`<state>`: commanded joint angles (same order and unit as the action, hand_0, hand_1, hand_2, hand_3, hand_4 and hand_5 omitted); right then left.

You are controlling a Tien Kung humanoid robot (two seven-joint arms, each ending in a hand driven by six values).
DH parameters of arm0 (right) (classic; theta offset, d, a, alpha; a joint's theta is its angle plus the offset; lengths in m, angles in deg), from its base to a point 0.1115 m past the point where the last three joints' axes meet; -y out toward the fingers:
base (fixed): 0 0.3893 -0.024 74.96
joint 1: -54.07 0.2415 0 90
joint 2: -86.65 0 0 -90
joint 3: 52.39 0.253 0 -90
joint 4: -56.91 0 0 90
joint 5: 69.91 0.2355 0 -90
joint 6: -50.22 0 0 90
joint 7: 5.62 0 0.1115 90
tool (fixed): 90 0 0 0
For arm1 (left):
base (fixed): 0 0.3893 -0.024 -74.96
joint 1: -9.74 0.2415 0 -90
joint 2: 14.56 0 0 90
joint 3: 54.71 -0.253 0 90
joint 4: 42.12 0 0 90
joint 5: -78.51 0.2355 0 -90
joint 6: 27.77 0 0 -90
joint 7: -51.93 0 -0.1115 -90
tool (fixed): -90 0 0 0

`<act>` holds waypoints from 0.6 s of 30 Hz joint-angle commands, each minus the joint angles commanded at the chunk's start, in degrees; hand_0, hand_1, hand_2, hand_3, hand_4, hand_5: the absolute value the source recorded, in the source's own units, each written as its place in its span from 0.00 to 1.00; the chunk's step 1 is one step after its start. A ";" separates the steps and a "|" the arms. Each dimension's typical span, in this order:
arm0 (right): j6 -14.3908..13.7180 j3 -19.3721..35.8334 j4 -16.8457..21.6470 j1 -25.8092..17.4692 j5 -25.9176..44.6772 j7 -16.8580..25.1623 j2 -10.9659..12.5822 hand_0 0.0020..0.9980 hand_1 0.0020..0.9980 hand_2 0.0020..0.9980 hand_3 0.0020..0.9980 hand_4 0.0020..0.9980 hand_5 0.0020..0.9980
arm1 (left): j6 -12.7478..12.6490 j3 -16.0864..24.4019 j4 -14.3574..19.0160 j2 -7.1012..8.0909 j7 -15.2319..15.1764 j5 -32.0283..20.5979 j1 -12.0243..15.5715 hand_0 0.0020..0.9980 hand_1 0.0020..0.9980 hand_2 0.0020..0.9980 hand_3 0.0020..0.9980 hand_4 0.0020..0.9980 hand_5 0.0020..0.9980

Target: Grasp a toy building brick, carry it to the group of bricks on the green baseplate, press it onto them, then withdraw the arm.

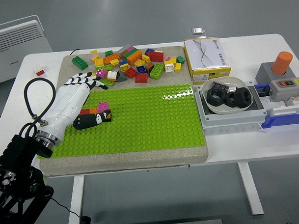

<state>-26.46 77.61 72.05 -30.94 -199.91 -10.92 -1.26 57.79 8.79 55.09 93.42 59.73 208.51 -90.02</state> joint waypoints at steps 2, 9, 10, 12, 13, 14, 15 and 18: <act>0.17 0.00 -0.10 -0.19 0.00 0.22 -0.26 0.67 0.65 0.76 0.73 0.69 0.97 | -0.56 -0.95 -1.51 1.48 -0.64 0.00 -0.63 0.99 0.92 0.84 0.71 0.91 0.58; -1.20 0.00 -2.90 -1.10 0.00 3.26 -1.27 0.67 0.65 0.76 0.74 0.68 1.00 | -2.35 -0.58 -4.67 3.09 -2.73 0.00 -0.84 0.99 0.93 0.85 0.70 0.93 0.92; -1.23 0.00 -3.18 -1.22 0.00 3.46 -1.22 0.67 0.65 0.76 0.74 0.68 1.00 | -2.60 0.38 -5.19 2.51 -3.16 0.00 -0.66 0.99 0.93 0.85 0.70 0.93 0.92; -1.19 0.00 -3.62 -1.41 0.00 3.71 -1.15 0.68 0.66 0.76 0.75 0.69 1.00 | -3.15 2.16 -6.45 1.26 -4.14 0.00 -0.64 0.99 0.93 0.84 0.70 0.92 1.00; -1.21 0.00 -3.79 -1.45 0.00 3.81 -1.10 0.68 0.66 0.76 0.75 0.69 1.00 | -3.50 3.08 -7.32 0.58 -4.71 0.00 -0.85 0.99 0.93 0.84 0.70 0.92 1.00; -1.24 0.00 -3.91 -1.44 0.00 3.85 -1.02 0.68 0.66 0.76 0.75 0.69 1.00 | -3.87 3.87 -8.27 -0.01 -5.28 0.00 -1.18 0.99 0.93 0.84 0.70 0.92 1.00; -1.24 0.00 -3.96 -1.41 0.00 3.85 -0.93 0.68 0.66 0.76 0.75 0.69 1.00 | -4.21 4.47 -9.07 -0.44 -5.79 0.00 -1.51 0.99 0.93 0.84 0.70 0.92 1.00; -1.02 0.00 -4.04 -1.25 0.00 3.65 -0.50 0.68 0.66 0.75 0.74 0.70 1.00 | -5.64 5.80 -12.37 -1.41 -7.70 0.00 -3.44 0.99 0.92 0.83 0.67 0.90 1.00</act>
<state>-27.49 77.61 68.01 -32.20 -199.91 -7.27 -1.76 52.15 14.59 42.72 92.01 52.02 208.51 -93.46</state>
